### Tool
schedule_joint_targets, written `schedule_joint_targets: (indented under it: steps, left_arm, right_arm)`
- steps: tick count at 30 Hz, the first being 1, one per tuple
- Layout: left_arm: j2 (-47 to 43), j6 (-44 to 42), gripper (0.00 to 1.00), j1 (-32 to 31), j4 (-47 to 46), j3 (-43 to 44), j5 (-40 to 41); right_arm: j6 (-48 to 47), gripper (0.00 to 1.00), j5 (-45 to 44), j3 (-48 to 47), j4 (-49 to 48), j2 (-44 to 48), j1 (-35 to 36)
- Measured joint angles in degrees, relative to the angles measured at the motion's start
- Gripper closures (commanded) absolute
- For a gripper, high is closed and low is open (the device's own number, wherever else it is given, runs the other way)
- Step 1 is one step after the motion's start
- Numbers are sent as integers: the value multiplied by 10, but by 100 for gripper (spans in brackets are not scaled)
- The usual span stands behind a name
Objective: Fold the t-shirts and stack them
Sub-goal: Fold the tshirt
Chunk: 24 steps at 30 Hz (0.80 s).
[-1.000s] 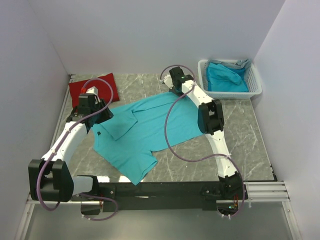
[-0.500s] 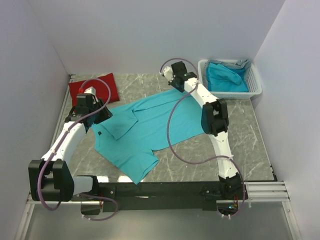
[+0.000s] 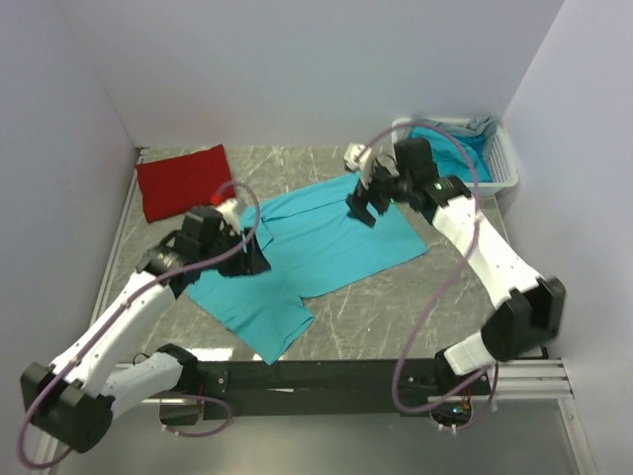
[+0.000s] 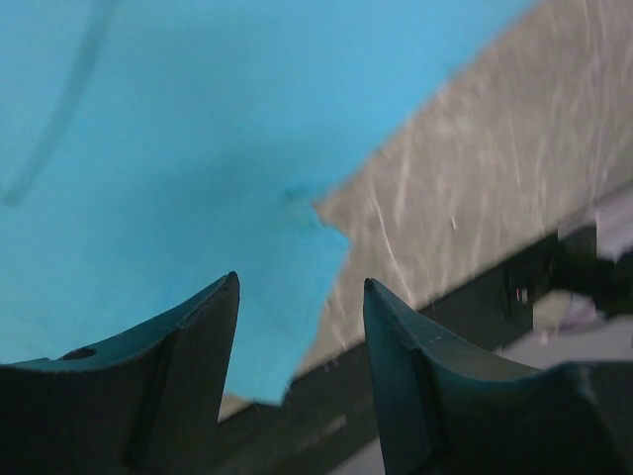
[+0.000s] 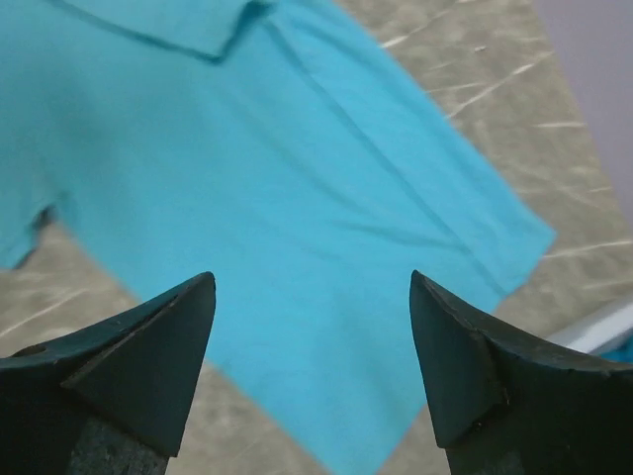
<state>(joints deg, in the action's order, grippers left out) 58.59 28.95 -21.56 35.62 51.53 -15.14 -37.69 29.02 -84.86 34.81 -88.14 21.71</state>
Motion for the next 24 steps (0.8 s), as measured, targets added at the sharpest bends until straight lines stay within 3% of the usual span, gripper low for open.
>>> schedule_joint_targets:
  steps: [4, 8, 11, 16, 20, 24]
  left_arm:
    - [-55, 29, 40, -112, 53, -20, 19]
    - [-77, 85, 52, -228, 100, -57, 50]
    - [-46, 135, 63, -338, 129, -81, 82]
    - [36, 200, 66, -479, 165, -83, 123]
    - [118, 227, 65, -546, 174, -70, 152]
    - [191, 230, 65, -562, 170, -55, 179]
  right_arm:
    - [6, 16, 60, 103, 2, 100, -17]
    - [9, 22, 115, 128, 28, 132, -93]
    - [19, 22, 132, 173, 20, 157, -160]
    - [24, 24, 153, 206, 32, 167, -209]
    - [25, 24, 169, 206, 34, 158, -214]
    - [25, 24, 178, 206, 38, 148, -224]
